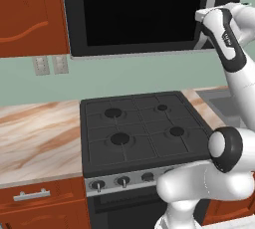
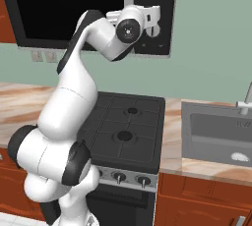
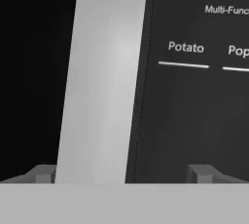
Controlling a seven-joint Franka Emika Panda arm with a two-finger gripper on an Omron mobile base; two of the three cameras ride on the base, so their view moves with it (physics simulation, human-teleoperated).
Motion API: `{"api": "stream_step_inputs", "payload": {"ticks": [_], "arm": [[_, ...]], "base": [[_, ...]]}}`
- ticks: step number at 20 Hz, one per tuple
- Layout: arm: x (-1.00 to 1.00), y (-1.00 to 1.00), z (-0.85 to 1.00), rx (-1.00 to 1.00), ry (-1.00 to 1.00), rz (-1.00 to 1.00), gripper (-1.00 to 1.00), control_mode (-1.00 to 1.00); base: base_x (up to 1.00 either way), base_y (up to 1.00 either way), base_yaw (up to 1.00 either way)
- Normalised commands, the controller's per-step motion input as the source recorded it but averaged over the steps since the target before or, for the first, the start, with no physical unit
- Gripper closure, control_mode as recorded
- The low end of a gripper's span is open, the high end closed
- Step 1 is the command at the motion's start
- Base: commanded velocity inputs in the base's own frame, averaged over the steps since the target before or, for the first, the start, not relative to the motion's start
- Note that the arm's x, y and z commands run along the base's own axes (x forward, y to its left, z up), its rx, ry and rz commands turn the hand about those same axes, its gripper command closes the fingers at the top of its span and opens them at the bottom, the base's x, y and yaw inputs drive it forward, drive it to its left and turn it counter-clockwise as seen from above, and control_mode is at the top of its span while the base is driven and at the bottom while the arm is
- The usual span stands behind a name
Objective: The microwave is finished heating the steak and lemon wedge. Take the bowl containing the food and place it on the dining counter.
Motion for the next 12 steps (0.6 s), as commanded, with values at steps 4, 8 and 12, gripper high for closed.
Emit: {"api": "stream_step_inputs", "payload": {"ticks": [4,8,12], "arm": [[0.72,0.00,0.00,0.00,0.00,0.00,-1.00,-1.00],[0.67,0.00,0.00,0.00,0.00,0.00,-1.00,-1.00],[0.57,-0.01,0.00,0.00,0.01,0.00,-1.00,-1.00]], "base": [[0.00,0.00,0.00],[0.00,0.00,0.00],[0.00,0.00,0.00]]}}
